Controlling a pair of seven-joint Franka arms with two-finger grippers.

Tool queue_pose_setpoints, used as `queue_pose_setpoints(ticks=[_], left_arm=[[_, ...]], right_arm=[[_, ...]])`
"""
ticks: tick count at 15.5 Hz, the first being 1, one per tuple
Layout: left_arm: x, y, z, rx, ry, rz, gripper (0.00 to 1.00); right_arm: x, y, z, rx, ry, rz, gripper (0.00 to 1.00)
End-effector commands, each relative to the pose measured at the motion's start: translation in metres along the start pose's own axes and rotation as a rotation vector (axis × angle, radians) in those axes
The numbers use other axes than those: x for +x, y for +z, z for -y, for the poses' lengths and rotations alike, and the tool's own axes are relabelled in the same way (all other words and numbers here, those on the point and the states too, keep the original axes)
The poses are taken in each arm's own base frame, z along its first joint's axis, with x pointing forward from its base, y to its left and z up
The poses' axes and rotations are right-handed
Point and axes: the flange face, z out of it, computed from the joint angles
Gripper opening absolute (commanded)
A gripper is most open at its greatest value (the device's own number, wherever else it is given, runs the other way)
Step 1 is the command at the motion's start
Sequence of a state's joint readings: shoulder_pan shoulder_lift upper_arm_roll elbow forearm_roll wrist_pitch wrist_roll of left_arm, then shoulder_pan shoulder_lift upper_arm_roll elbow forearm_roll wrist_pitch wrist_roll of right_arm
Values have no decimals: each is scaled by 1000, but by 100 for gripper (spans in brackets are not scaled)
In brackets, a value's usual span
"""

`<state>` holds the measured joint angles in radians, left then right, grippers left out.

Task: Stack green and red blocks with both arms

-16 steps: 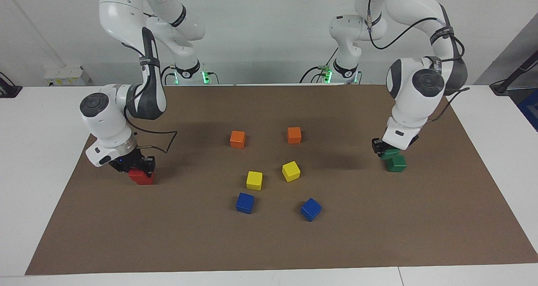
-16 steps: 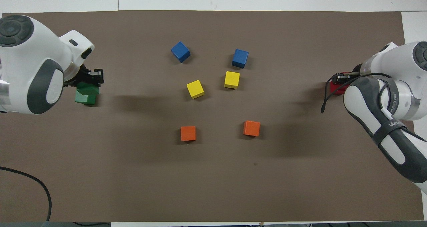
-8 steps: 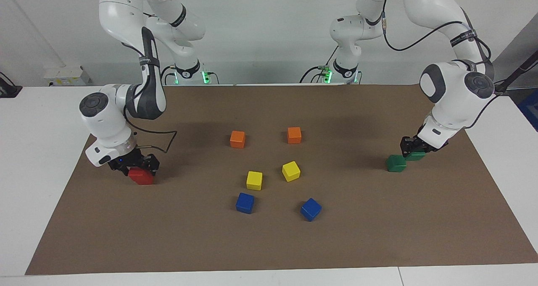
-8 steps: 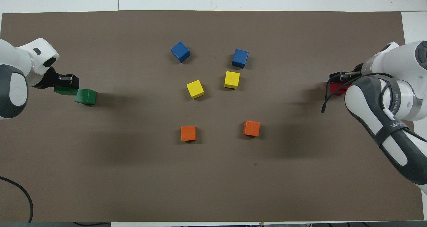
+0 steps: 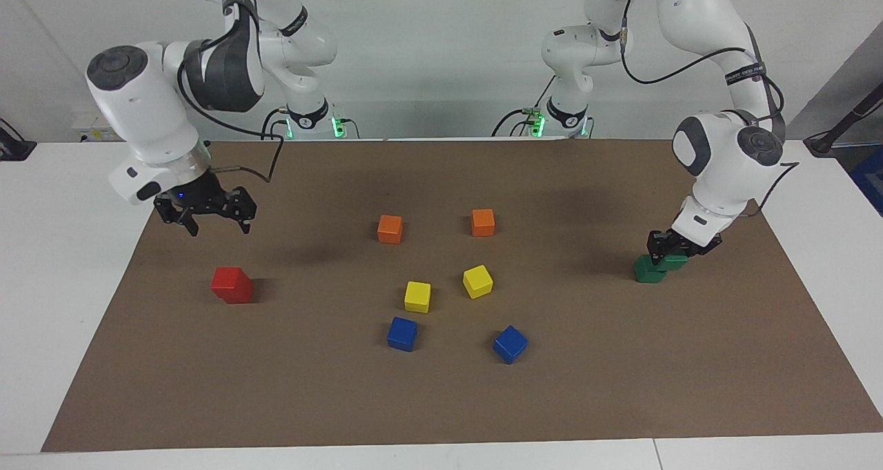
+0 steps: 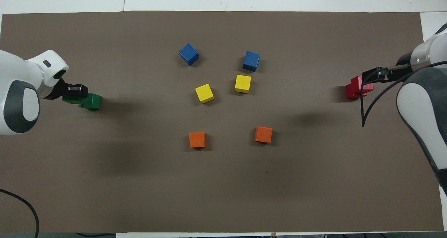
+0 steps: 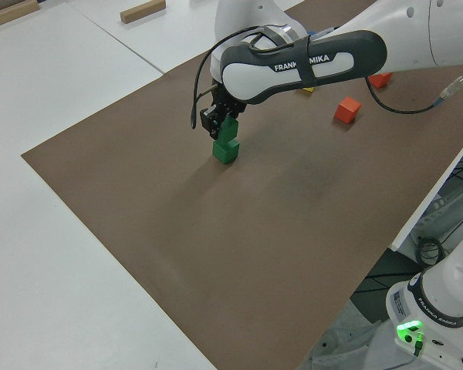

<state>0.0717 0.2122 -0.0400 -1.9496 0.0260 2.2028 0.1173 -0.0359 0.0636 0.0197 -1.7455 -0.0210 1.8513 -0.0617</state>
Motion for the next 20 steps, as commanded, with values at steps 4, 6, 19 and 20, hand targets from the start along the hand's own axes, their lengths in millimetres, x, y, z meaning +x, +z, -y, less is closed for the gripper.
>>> queue_pose_setpoints(ticks=[4, 6, 19, 20], left_arm=[[-16, 7, -1, -8, -13, -18, 0], [-16, 9, -5, -10, -45, -15, 0], [-17, 18, -9, -10, -36, -14, 100], [-16, 15, -8, -10, -38, -17, 100]], right_arm=[[-23, -61, 5, 11, 9, 120, 100], [-28, -65, 6, 18, 7, 152, 100], [-32, -61, 21, -10, 24, 121, 100], [-32, -59, 21, -18, 29, 118, 100]])
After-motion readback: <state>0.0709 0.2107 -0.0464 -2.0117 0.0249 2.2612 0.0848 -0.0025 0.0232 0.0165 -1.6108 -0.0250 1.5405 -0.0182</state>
